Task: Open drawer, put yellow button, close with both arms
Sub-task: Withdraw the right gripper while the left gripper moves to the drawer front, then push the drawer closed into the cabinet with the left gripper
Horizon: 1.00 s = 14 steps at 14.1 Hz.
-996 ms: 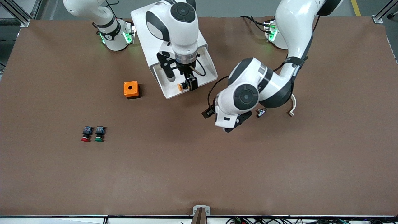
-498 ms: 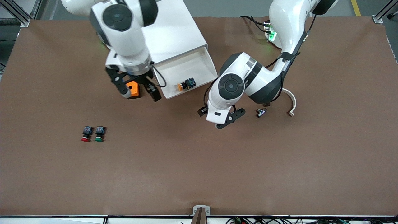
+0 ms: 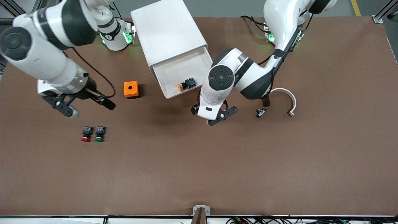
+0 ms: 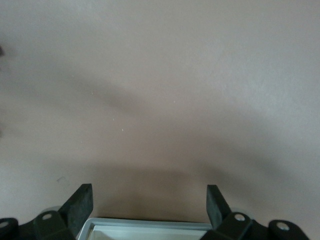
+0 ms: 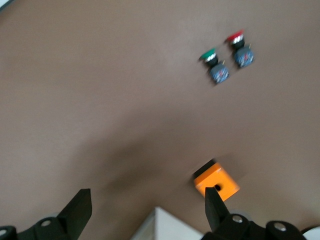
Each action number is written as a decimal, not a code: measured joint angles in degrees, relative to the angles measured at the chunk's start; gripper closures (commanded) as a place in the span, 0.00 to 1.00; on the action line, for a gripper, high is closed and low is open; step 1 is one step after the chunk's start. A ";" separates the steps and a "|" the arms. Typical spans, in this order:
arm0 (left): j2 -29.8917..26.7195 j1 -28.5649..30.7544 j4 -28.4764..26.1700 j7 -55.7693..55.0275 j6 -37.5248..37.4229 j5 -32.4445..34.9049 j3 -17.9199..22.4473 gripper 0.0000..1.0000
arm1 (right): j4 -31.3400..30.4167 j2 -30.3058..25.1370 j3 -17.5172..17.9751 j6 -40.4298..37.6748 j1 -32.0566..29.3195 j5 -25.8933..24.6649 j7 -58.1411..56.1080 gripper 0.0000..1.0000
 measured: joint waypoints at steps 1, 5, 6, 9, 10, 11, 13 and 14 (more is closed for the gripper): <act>-0.01 -0.44 -0.28 0.02 0.00 0.00 -0.52 0.00 | 0.00 -0.16 0.01 -0.52 -1.92 0.01 -4.39 0.00; -0.02 -1.22 -2.22 0.01 0.00 0.00 -4.04 0.00 | -0.01 -1.18 0.00 -1.55 -8.14 0.07 -19.92 0.00; -0.02 -1.24 -2.59 0.00 0.00 -0.01 -4.66 0.00 | -0.01 -1.56 0.01 -1.58 -9.21 0.06 -23.22 0.00; -0.06 -1.23 -3.80 -0.18 -0.06 -1.11 -6.01 0.00 | 0.00 -3.64 0.00 -2.08 -11.24 -1.25 -31.65 0.00; -0.12 -1.23 -4.32 -0.27 -0.13 -2.03 -6.34 0.00 | 0.00 -4.60 0.01 -2.34 -11.37 -2.64 -33.03 0.00; -0.16 -1.24 -4.84 -0.30 -0.43 -3.34 -6.53 0.00 | 0.00 -5.72 0.07 -2.79 -11.37 -3.75 -33.66 0.00; -0.20 -1.23 -5.54 -0.76 -1.45 -6.41 -6.60 0.00 | 0.00 -7.96 0.32 -3.54 -11.36 -4.57 -34.07 0.00; -0.22 -1.23 -5.81 -1.14 -1.75 -7.75 -6.61 0.00 | 0.00 -8.97 0.39 -3.68 -11.36 -4.68 -34.12 0.00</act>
